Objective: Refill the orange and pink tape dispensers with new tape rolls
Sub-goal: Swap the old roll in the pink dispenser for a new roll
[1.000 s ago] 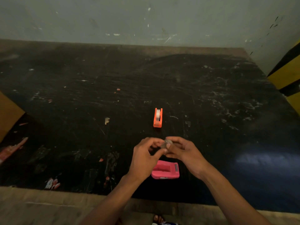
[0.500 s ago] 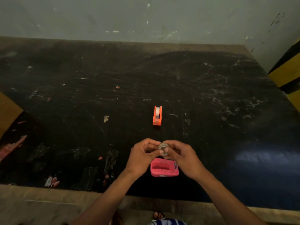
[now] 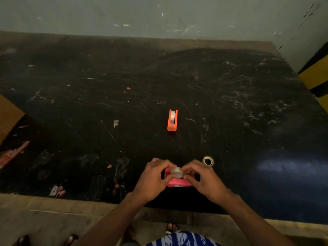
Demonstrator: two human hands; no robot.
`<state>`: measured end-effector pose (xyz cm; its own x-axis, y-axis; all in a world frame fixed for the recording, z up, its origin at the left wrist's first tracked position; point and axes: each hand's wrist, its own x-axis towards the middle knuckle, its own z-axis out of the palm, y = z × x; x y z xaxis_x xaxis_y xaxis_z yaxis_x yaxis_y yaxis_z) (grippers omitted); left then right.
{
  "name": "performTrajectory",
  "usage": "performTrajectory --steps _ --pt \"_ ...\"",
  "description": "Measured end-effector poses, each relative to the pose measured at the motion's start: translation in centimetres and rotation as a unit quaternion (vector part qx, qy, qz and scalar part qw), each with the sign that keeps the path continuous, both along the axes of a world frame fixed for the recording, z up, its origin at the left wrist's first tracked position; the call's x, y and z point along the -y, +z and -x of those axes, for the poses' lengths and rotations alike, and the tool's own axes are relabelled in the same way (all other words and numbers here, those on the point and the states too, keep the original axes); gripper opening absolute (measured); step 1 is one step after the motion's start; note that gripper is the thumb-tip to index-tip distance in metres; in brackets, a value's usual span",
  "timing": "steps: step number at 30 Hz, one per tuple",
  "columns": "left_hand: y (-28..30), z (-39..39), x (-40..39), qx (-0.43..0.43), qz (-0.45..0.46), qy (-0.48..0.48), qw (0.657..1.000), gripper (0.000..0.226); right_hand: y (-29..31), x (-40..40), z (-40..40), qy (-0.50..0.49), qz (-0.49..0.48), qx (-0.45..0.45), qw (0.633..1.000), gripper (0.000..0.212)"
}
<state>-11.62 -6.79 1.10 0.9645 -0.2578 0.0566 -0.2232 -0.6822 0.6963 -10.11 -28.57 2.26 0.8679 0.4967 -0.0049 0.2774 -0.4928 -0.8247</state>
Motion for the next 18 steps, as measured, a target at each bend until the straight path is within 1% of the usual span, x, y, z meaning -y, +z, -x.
performTrajectory --steps 5,10,12,15,18 --pt "-0.9 0.1 -0.3 0.038 -0.027 -0.016 0.999 0.023 -0.1 0.0 -0.3 0.034 0.035 0.048 0.998 0.025" --pt "-1.6 0.1 -0.9 0.052 -0.041 -0.041 0.997 0.021 -0.1 0.1 -0.6 0.080 0.057 0.090 0.991 0.016" --pt "-1.6 0.0 -1.0 0.055 -0.051 -0.044 0.996 0.023 0.0 0.4 -0.8 0.094 0.074 0.088 0.989 0.019" --pt "-1.2 0.0 -1.0 0.053 -0.049 -0.054 0.996 0.032 0.1 0.7 -0.9 0.105 0.080 0.087 0.988 0.022" --pt "-1.1 0.0 -1.0 0.071 -0.057 -0.066 0.994 0.022 0.0 0.7 -0.9 0.104 0.084 0.105 0.985 0.027"
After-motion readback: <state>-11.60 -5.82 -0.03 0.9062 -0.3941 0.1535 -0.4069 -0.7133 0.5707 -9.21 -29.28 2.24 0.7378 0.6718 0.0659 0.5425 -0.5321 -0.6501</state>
